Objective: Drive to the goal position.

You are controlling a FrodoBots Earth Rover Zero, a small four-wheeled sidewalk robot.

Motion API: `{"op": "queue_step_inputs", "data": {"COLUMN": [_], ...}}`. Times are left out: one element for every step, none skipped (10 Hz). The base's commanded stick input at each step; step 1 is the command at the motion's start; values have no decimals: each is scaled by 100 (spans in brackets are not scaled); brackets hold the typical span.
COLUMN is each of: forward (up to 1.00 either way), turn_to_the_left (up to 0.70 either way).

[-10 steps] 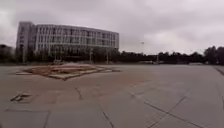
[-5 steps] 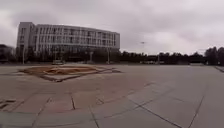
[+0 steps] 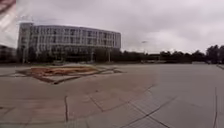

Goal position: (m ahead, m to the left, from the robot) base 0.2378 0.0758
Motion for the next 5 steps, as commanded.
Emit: {"op": "queue_step_inputs", "data": {"forward": [70,70,70,70,70], "turn_to_the_left": [3,3,3,3,3]}}
